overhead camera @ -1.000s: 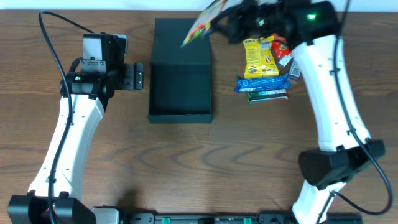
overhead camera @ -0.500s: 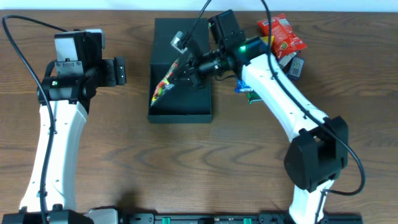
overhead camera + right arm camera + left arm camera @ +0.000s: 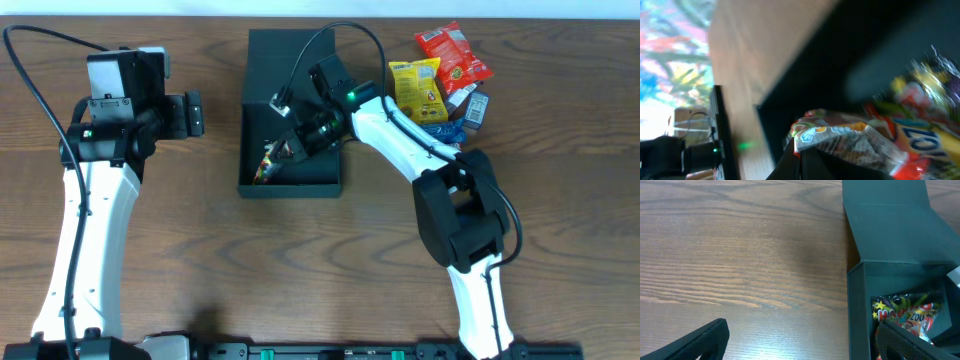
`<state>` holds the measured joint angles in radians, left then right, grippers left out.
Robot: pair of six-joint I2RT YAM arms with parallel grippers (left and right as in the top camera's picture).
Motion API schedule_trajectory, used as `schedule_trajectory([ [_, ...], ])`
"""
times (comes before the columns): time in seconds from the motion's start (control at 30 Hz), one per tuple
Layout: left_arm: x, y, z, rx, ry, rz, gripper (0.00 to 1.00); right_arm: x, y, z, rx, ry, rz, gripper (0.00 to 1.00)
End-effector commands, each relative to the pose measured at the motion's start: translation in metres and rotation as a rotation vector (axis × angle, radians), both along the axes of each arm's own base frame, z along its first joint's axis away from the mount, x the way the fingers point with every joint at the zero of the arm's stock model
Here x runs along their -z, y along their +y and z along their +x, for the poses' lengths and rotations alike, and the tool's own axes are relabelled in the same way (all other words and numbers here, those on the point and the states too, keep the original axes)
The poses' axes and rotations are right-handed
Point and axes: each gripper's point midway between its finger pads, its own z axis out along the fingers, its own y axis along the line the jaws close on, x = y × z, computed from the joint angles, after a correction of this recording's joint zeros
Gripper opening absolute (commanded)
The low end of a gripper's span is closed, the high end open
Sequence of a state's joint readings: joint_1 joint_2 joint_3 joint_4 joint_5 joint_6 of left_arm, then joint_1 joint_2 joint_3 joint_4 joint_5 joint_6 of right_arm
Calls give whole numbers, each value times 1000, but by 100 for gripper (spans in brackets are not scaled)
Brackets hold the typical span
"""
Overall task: Pack container
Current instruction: 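Lower the Haribo bag into the box and open the right gripper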
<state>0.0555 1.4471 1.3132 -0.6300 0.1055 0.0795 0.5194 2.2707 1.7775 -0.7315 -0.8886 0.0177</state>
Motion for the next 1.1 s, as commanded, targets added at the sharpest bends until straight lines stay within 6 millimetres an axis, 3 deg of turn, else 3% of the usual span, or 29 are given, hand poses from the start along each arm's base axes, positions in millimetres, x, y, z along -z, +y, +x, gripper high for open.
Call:
schedule_trajectory([
  [0.0, -14, 0, 2, 9, -33, 3, 95, 26, -16, 8, 124, 54, -167, 14],
  [0.07, -14, 0, 2, 9, -33, 3, 95, 21, -19, 5, 131, 68, -178, 29],
  [0.17, -14, 0, 2, 9, -34, 3, 95, 4, -21, 4, 138, 60, -175, 95],
  [0.2, -14, 0, 2, 9, -34, 3, 95, -1, -23, 5, 147, 55, -180, 99],
  [0.43, -15, 0, 3, 9, -39, 4, 96, -58, -57, 26, 287, -173, -341, 99],
  [0.47, -15, 0, 4, 9, -41, 4, 95, -63, -63, 29, 308, -208, -368, 99],
  [0.5, -15, 1, 4, 9, -42, 4, 95, -66, -66, 32, 324, -234, -389, 91],
  [0.53, -15, 1, 4, 9, -44, 4, 95, -67, -68, 34, 332, -256, -406, 73],
  [0.57, -15, 0, 4, 9, -44, 4, 96, -65, -68, 34, 336, -265, -422, 46],
  [0.63, -15, 0, 4, 9, -43, 4, 95, -53, -69, 35, 337, -272, -467, 11],
  [0.67, -15, 0, 4, 9, -43, 4, 95, -45, -67, 34, 329, -268, -485, 1],
  [0.87, -15, -2, 4, 20, -42, -8, 96, 18, -53, 23, 235, -207, -561, 1],
  [1.07, -15, -3, 3, 21, -40, -10, 95, 61, -36, 22, 198, -193, -572, 1],
])
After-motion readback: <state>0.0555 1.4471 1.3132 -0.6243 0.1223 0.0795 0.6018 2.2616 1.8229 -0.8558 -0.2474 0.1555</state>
